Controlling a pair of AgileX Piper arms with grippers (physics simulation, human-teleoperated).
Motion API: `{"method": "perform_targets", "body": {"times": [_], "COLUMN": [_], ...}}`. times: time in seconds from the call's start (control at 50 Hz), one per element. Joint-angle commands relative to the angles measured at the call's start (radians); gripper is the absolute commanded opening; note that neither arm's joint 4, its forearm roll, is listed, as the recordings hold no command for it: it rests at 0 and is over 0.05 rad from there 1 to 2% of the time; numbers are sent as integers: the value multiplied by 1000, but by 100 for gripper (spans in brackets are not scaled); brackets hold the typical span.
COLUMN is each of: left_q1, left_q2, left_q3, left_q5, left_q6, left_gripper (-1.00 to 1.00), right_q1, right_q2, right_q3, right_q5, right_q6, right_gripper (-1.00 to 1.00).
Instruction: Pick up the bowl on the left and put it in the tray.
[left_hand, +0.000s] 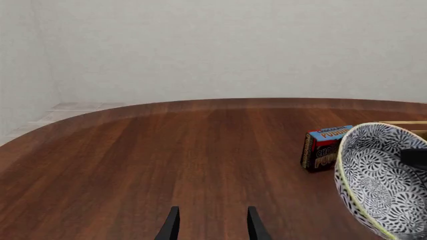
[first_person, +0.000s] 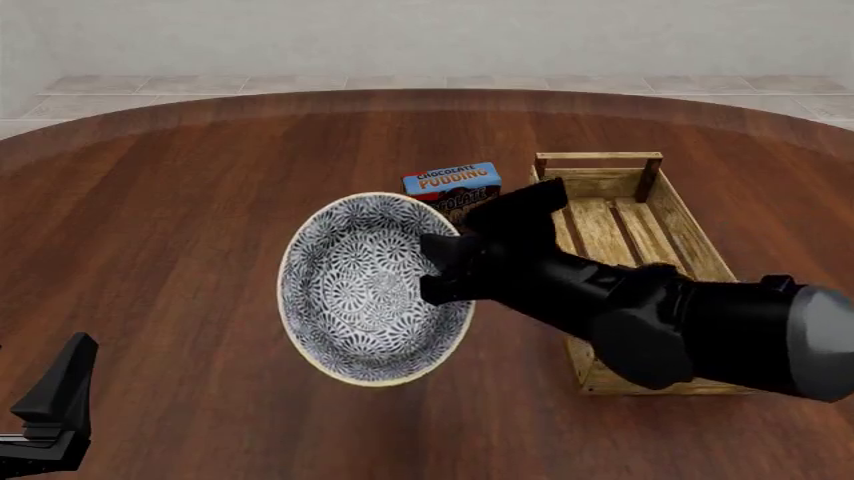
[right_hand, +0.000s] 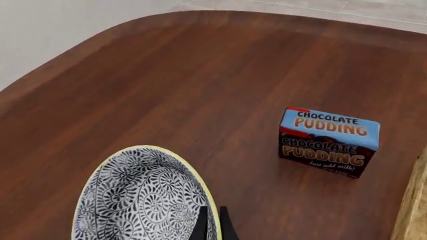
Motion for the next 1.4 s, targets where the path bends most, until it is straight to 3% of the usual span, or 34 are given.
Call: {"method": "perform_targets", "body": {"times": [0.02,0.24,0.86,1.4], "left_q1": [0,0,0,0], "left_q2": [0,0,0,0], "left_q3": [0,0,0,0], "left_q5": [0,0,0,0], "left_q6": [0,0,0,0], "left_gripper": [100,100,100,100], "right_q1": [-35,-85,-93,-95], "right_q2": [-82,-188,-263,-336], "right_q3": [10,34,64,68], "right_q5": [10,25,44,79], "right_q6": [-15,-55,-42,8], "right_gripper": [-100,-100,-100,-100]}}
